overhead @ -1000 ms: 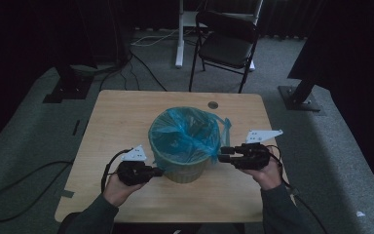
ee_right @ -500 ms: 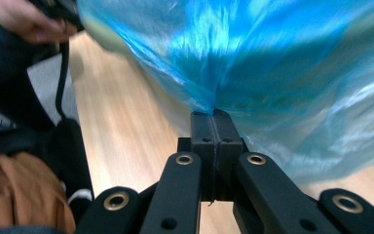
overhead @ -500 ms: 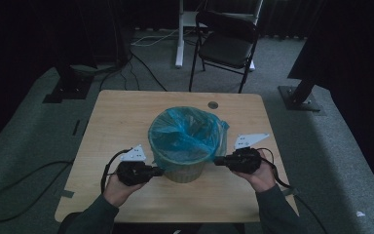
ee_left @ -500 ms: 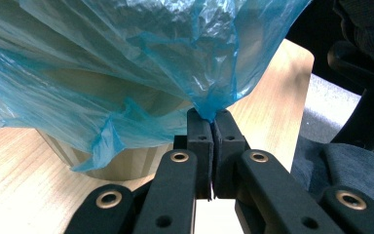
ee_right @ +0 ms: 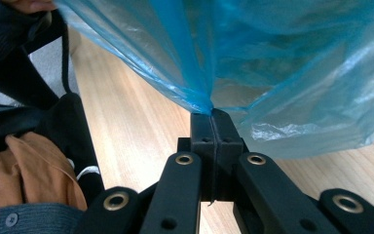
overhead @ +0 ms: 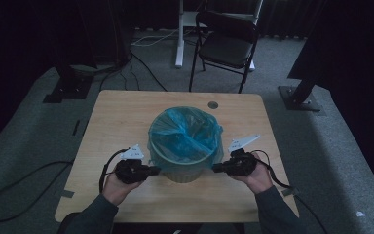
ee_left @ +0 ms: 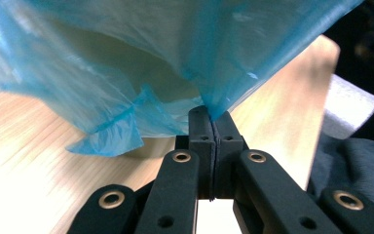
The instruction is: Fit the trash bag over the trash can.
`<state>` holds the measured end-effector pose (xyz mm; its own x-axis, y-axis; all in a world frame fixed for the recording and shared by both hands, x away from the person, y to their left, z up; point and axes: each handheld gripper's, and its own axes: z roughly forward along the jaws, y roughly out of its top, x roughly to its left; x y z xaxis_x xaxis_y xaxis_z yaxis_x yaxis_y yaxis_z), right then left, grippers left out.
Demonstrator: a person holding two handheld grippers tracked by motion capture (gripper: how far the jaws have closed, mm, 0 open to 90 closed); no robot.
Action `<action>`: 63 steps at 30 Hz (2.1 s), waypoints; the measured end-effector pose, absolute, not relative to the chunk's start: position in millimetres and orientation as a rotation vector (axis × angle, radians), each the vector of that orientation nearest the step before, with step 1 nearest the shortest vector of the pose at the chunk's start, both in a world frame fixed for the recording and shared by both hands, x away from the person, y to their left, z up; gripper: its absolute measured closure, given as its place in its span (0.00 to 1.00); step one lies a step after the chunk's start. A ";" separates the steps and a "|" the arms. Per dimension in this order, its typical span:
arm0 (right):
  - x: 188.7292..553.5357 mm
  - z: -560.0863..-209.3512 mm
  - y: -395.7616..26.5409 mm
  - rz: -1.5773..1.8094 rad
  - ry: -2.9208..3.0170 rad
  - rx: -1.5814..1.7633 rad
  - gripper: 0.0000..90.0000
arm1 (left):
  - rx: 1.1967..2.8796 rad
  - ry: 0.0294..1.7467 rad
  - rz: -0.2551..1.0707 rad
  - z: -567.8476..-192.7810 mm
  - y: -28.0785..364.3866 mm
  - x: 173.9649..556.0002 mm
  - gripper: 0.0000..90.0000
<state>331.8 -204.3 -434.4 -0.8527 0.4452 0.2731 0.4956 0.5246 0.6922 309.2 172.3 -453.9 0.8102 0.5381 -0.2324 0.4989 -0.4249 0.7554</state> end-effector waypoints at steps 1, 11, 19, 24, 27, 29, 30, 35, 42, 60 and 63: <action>331.8 -434.4 -204.3 -1.252 -2.688 -0.831 1.00 | 2.096 0.763 0.055 -453.9 172.3 309.2 0.99; 331.6 -403.1 -230.4 -1.576 -2.600 -0.911 0.57 | 2.033 0.861 0.102 -450.6 191.6 312.6 0.77; 342.5 -393.1 -224.7 -1.649 -2.558 -0.915 0.78 | 1.968 0.786 0.127 -435.7 205.2 299.3 0.62; 344.5 -396.3 -226.5 -1.624 -2.566 -0.962 1.00 | 1.931 0.770 0.135 -429.9 214.8 293.2 0.62; 346.0 -400.6 -226.4 -1.578 -2.565 -0.982 1.00 | 1.898 0.754 0.151 -424.3 220.3 288.7 0.62; 347.3 -404.7 -225.9 -1.534 -2.560 -0.996 1.00 | 1.883 0.743 0.169 -418.5 222.0 287.2 0.61; 347.8 -407.0 -225.1 -1.507 -2.562 -0.996 1.00 | 1.876 0.734 0.175 -415.0 221.9 286.8 0.61; 348.5 -410.1 -224.6 -1.462 -2.569 -1.001 1.00 | 1.866 0.684 0.219 -393.7 215.8 292.2 0.61; 347.4 -409.4 -225.2 -1.461 -2.579 -0.990 1.00 | 1.885 0.618 0.247 -368.0 197.4 312.9 0.60; 346.6 -407.8 -225.1 -1.487 -2.581 -0.973 1.00 | 1.994 0.509 0.277 -329.1 135.8 372.1 0.62; 346.5 -407.3 -225.1 -1.493 -2.582 -0.969 1.00 | 2.024 0.507 0.298 -324.9 125.7 381.7 0.66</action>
<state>346.5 -225.1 -407.3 -0.8091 0.5060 0.2989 0.5115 0.3558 0.7822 381.7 125.7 -324.9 0.8822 0.4709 -0.0015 0.2277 -0.4238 0.8767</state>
